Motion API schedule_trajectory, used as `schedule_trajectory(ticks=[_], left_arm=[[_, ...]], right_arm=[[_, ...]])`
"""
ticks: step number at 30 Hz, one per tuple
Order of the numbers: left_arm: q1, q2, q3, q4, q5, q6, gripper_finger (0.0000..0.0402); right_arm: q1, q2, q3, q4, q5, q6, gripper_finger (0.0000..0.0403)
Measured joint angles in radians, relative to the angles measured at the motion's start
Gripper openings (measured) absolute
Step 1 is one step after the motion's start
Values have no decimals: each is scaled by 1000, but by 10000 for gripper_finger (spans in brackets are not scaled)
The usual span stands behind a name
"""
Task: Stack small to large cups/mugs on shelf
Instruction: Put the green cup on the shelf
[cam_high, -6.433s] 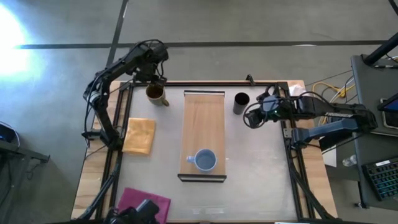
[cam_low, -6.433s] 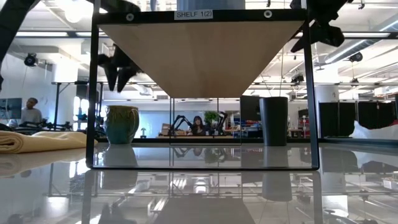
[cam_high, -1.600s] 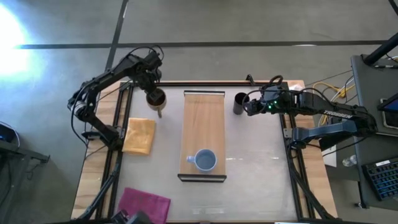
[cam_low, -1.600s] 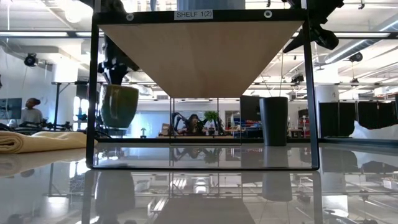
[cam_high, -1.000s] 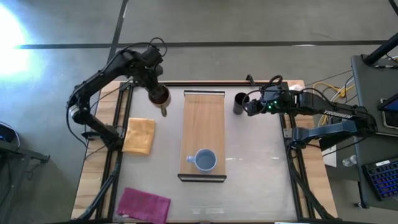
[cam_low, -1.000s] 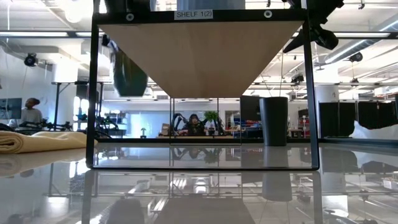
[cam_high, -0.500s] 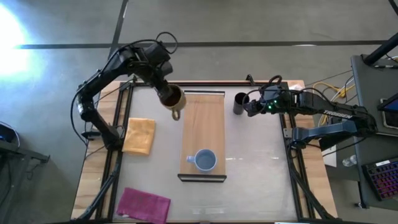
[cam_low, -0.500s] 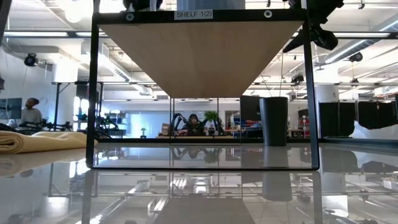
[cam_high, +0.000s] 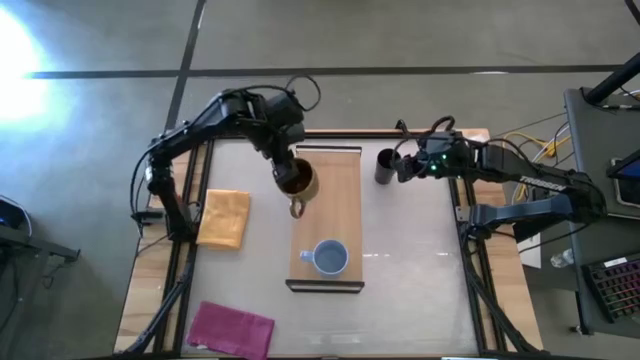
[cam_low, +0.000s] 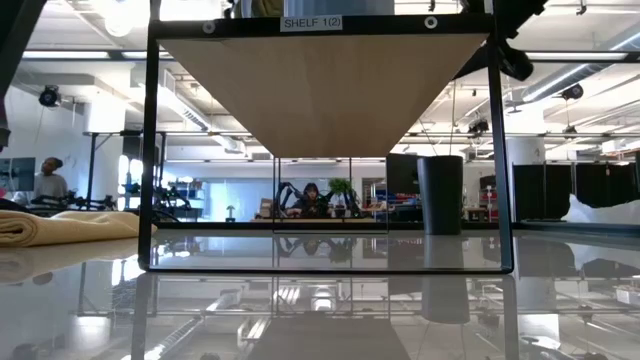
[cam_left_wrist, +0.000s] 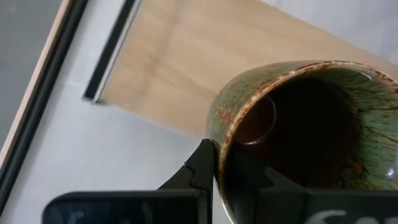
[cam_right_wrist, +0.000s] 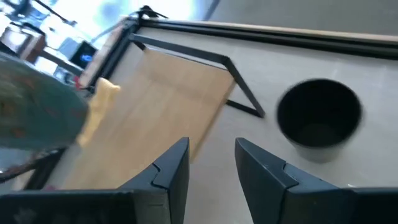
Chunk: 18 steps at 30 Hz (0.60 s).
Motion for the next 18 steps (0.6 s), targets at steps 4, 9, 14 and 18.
schedule_trajectory(ticks=[4,9,14,18], left_arm=[[-32,34,41,2,0,19,7],[-63,71,93,23,-1,21,7],[-91,107,137,41,0,24,7],[-120,127,137,56,0,43,7]], right_arm=[[-22,39,-3,54,-78,-12,122],[-24,124,-3,122,-121,-41,122],[-23,199,-3,259,-226,-65,122],[-23,238,-3,332,-268,-74,122]])
